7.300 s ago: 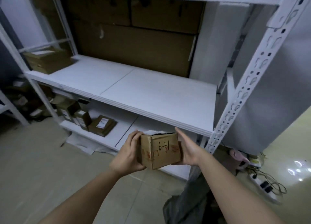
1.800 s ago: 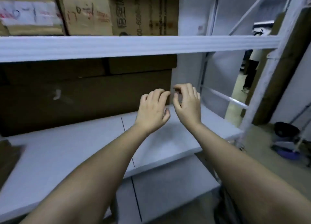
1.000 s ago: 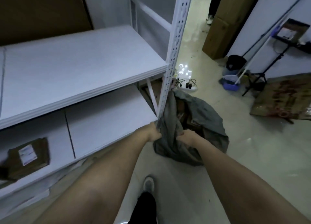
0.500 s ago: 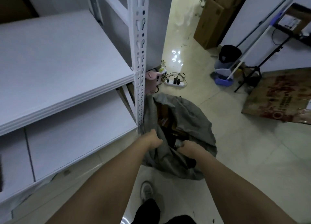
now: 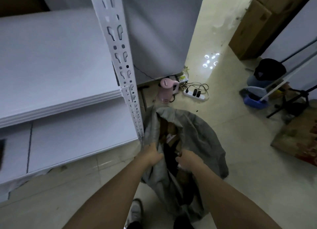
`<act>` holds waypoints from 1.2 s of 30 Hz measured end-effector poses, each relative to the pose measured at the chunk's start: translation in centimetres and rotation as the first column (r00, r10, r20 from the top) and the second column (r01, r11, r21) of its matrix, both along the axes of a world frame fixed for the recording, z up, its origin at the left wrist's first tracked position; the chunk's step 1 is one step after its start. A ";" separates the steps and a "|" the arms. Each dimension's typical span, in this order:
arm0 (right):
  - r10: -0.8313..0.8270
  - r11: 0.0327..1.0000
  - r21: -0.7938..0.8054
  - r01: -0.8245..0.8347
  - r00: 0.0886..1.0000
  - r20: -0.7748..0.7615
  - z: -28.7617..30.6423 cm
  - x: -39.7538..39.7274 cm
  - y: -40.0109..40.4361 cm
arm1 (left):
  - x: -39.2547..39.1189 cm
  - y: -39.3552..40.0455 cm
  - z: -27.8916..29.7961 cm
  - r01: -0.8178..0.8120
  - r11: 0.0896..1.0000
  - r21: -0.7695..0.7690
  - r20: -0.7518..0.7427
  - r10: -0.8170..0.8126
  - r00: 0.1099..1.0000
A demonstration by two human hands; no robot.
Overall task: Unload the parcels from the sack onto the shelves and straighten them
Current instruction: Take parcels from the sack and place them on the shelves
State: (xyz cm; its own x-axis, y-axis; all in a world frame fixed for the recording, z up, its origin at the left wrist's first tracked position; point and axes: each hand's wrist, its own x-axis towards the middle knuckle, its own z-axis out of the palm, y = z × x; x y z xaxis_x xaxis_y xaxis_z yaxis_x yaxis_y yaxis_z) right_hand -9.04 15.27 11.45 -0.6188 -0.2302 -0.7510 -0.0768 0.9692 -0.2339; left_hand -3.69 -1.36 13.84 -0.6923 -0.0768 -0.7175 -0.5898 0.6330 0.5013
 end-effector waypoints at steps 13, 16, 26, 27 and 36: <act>0.090 0.950 -0.270 -0.156 0.966 -0.242 -19.3 -12.1 -2.7 | -10.2 4.3 -19.5 0.135 0.881 -0.454 -0.138 -0.218 0.966; 0.071 0.924 -0.358 -0.132 0.981 -0.178 -24.0 -13.7 -4.7 | -11.7 4.3 -23.9 0.107 0.908 -0.406 -0.104 -0.163 0.981; -0.408 0.770 -0.536 0.347 0.913 0.004 -34.3 -18.5 -9.1 | -14.9 2.0 -32.1 -0.602 0.785 -0.144 -0.306 0.543 0.782; -0.461 0.744 -0.548 0.383 0.887 -0.005 -34.9 -18.7 -9.6 | -15.2 1.8 -32.5 -0.593 0.790 -0.153 -0.310 0.532 0.788; -0.612 0.500 -0.541 0.677 0.718 0.332 -36.0 -21.3 -10.5 | -17.4 0.1 -35.1 -0.407 0.864 -0.296 -0.274 0.332 0.903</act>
